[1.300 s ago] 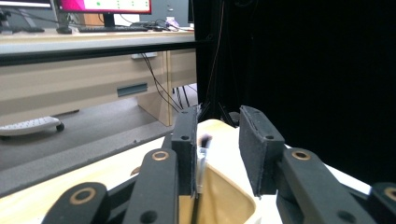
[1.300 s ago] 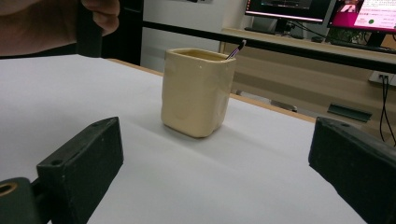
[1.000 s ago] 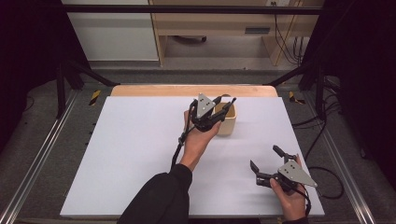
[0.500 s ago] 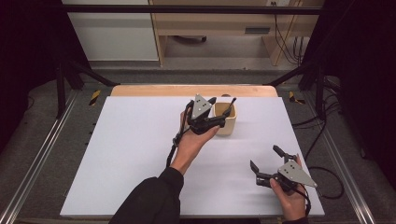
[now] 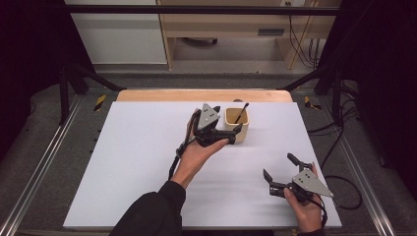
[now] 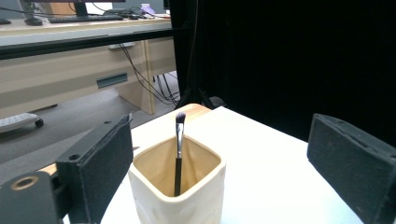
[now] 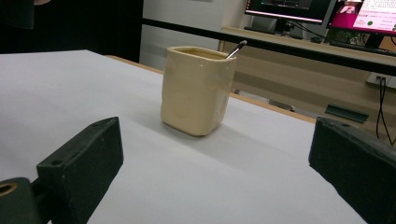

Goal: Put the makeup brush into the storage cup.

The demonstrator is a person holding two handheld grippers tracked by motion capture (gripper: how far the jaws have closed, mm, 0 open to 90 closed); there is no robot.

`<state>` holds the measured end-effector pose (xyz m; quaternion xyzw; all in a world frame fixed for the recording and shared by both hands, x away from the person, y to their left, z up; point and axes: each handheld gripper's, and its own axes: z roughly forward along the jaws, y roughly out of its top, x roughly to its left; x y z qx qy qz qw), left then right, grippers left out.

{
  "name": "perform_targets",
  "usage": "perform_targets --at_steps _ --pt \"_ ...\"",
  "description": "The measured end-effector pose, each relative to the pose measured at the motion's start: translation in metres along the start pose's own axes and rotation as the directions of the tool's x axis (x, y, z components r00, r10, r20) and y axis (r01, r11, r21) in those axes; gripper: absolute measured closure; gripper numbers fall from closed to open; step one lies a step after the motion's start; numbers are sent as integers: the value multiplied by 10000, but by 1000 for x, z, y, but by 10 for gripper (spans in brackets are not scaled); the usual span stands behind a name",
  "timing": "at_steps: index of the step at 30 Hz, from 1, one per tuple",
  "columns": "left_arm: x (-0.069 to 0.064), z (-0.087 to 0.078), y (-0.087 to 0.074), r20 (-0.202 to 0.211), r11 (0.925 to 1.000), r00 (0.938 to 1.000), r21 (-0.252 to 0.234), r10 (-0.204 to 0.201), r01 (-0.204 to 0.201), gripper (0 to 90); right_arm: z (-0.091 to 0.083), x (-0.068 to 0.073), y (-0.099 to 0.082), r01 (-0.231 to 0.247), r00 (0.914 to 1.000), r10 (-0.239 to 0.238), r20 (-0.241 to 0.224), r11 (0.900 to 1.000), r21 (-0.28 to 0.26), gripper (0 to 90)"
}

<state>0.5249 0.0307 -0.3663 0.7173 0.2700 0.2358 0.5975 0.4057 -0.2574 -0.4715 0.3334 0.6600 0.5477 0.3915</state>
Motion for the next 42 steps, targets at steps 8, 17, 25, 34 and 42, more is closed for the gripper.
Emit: perform_targets --at_steps 8,17,25,34,42 --pt "4 -13 -9 266 9998 9996 179 113 -118 33 0 0 0 66 10000 -66 -7 10000 29 32" --pt "10 -32 -21 451 9984 9985 461 303 -324 26 0 0 0 78 10000 -78 5 10000 40 32" --pt "15 -48 -31 389 9974 9984 589 399 -421 25 0 0 0 138 9999 -138 -10 9999 35 32" --pt "21 -66 -47 452 9979 9982 501 385 -408 25 0 1 -1 155 9999 -155 -5 9998 98 32" --pt "27 -83 -61 401 9976 9983 525 425 -446 25 0 1 0 157 9999 -157 -1 9999 37 31"
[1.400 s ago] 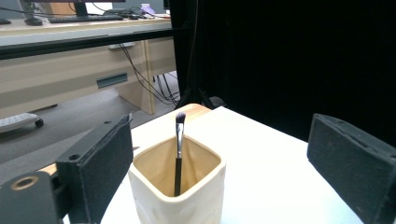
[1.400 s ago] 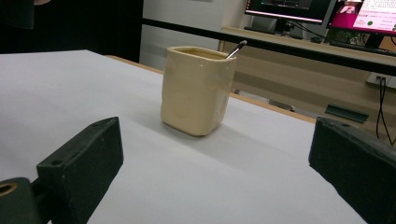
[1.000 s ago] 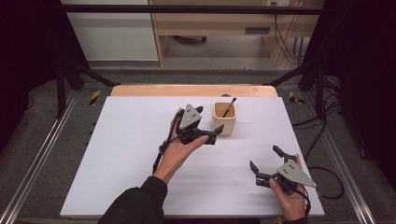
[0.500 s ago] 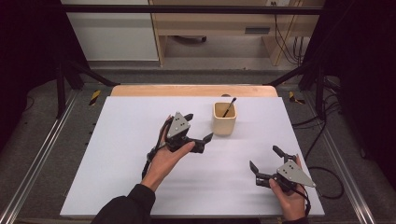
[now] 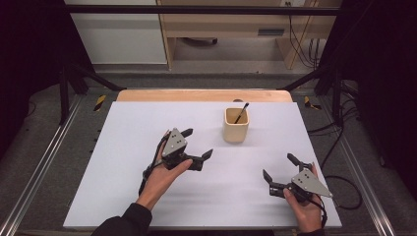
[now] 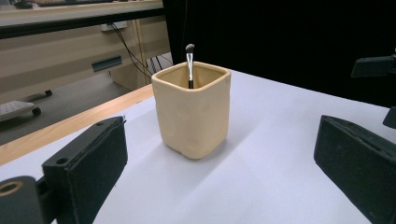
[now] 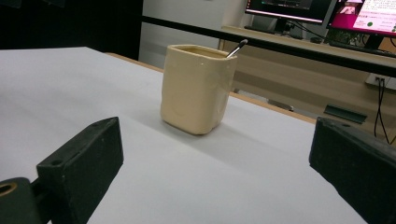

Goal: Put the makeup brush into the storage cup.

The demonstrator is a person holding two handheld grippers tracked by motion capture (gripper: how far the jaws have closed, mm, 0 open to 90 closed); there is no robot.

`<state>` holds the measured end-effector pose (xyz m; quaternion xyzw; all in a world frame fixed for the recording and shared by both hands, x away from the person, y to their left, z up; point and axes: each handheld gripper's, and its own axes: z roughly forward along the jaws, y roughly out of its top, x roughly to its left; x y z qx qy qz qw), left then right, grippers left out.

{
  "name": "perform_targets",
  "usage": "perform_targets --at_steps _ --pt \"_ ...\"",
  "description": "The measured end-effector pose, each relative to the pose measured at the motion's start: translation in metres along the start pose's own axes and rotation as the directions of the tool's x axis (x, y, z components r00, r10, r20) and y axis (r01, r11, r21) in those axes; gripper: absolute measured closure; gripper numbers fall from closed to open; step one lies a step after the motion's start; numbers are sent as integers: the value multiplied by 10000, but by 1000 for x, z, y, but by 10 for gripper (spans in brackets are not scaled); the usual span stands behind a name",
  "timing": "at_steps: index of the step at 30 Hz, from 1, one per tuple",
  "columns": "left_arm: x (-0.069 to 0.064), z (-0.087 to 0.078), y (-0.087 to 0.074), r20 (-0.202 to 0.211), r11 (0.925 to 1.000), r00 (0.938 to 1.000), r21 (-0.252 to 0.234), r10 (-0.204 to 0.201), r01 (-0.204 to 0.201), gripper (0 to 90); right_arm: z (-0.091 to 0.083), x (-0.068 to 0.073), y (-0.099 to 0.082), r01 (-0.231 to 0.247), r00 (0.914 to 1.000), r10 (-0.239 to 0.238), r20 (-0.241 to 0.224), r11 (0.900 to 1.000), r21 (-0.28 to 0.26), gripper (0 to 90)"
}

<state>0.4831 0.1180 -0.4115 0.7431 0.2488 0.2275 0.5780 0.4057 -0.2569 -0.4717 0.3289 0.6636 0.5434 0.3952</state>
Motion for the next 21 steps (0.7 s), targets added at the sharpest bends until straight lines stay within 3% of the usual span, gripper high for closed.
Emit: perform_targets --at_steps 12,21 --pt "18 -38 -18 -500 9999 9987 -42 -133 131 22 0 1 0 49 10000 -49 2 10000 69 31" --pt "25 -57 -28 -547 10000 9985 -28 -15 13 21 0 1 0 22 10000 -22 29 10000 55 31"
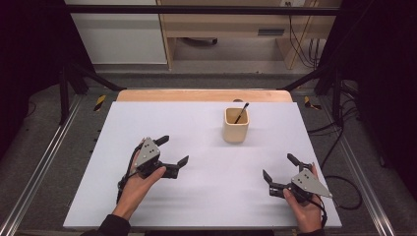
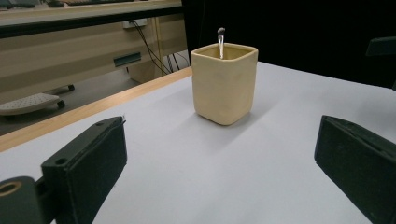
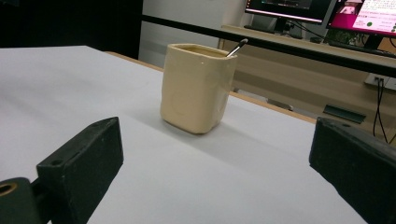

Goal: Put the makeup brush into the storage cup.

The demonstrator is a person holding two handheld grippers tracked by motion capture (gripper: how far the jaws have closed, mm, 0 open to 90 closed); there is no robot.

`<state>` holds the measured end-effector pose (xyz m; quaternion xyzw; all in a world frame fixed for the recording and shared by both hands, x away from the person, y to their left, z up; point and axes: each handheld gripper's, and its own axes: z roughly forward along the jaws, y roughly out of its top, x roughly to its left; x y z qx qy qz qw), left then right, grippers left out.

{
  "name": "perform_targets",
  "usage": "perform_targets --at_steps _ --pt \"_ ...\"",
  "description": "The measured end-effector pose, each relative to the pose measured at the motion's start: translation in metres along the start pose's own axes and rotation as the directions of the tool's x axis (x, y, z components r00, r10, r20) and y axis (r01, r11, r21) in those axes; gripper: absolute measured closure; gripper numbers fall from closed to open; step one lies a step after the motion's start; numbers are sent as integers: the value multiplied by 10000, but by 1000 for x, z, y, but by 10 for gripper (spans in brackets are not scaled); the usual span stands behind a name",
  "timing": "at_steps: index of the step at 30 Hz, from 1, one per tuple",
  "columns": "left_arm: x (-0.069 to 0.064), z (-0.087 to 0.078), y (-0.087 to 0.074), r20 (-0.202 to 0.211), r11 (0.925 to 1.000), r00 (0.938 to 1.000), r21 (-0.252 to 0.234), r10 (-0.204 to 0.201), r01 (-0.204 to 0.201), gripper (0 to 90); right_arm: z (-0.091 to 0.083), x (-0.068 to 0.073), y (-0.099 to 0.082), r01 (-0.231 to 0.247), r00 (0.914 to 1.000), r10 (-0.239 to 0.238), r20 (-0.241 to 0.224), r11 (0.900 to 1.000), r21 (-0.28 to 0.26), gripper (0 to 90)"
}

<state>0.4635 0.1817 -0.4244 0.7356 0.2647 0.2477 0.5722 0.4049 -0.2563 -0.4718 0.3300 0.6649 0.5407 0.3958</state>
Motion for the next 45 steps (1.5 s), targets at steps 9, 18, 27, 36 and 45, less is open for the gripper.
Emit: perform_targets --at_steps 9,18,27,36,45 --pt "6 -18 -5 -185 9999 9998 -104 26 -28 22 0 0 0 55 10000 -55 -19 10000 1 31" --pt "14 -39 -10 -393 9996 9992 -272 41 -51 22 0 1 0 39 10000 -39 -25 10000 21 31" --pt "17 -55 -18 -556 9996 9984 -245 123 -137 21 0 1 -1 25 10000 -25 -11 10000 45 31" --pt "24 -71 -22 -882 9989 9961 -445 87 -126 21 0 1 -1 45 10000 -45 10 10000 52 31" --pt "30 -82 -27 -1166 9978 9932 -664 -19 -59 20 0 1 -1 51 10000 -51 7 10000 84 32"
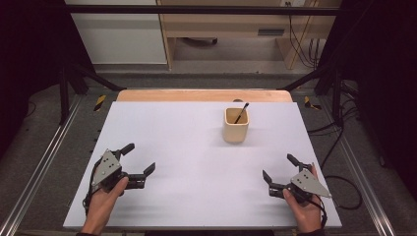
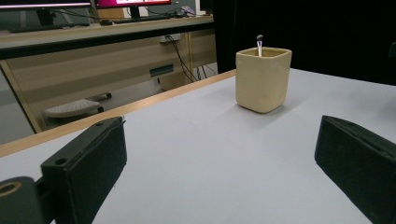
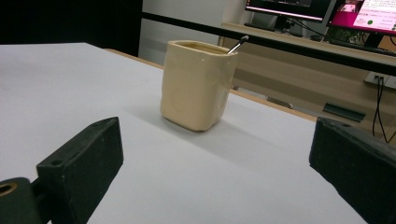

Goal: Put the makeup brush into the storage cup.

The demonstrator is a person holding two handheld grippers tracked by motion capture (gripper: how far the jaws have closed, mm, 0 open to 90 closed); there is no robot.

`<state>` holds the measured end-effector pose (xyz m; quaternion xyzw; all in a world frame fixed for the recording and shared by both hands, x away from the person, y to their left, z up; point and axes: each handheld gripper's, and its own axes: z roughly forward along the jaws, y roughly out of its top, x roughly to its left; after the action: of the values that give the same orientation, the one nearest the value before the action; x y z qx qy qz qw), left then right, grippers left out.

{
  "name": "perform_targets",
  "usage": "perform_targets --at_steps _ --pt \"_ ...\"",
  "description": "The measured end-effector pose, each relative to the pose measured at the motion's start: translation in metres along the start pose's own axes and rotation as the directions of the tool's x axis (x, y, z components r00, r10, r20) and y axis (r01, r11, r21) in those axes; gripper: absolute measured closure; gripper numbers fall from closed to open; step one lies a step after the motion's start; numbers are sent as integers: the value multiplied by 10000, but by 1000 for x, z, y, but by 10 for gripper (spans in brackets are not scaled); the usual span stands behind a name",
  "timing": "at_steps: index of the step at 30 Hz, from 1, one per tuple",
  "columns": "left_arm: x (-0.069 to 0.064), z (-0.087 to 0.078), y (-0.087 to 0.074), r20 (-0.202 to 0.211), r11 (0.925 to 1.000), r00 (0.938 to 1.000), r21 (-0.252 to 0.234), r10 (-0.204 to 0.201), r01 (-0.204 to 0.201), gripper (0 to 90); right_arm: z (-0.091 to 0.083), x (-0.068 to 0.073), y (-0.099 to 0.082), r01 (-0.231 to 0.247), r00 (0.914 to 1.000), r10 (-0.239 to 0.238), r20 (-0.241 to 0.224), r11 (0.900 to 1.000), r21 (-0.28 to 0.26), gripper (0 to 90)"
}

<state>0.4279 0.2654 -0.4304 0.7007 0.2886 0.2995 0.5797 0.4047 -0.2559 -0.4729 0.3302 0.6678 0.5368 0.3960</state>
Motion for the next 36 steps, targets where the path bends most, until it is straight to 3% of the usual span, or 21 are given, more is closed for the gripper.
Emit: perform_targets --at_steps 12,22,36 --pt "5 -11 -7 -328 9995 9994 -290 -140 130 19 -1 -1 0 -50 10000 50 50 10000 -33 31" --pt "9 -17 -10 -409 9984 9991 -564 57 -81 19 -1 -2 0 -50 9999 50 88 10000 -22 31" --pt "20 -33 -20 -836 9946 9963 -1034 -207 120 19 -2 -4 -1 -88 9998 89 163 10000 -31 31"
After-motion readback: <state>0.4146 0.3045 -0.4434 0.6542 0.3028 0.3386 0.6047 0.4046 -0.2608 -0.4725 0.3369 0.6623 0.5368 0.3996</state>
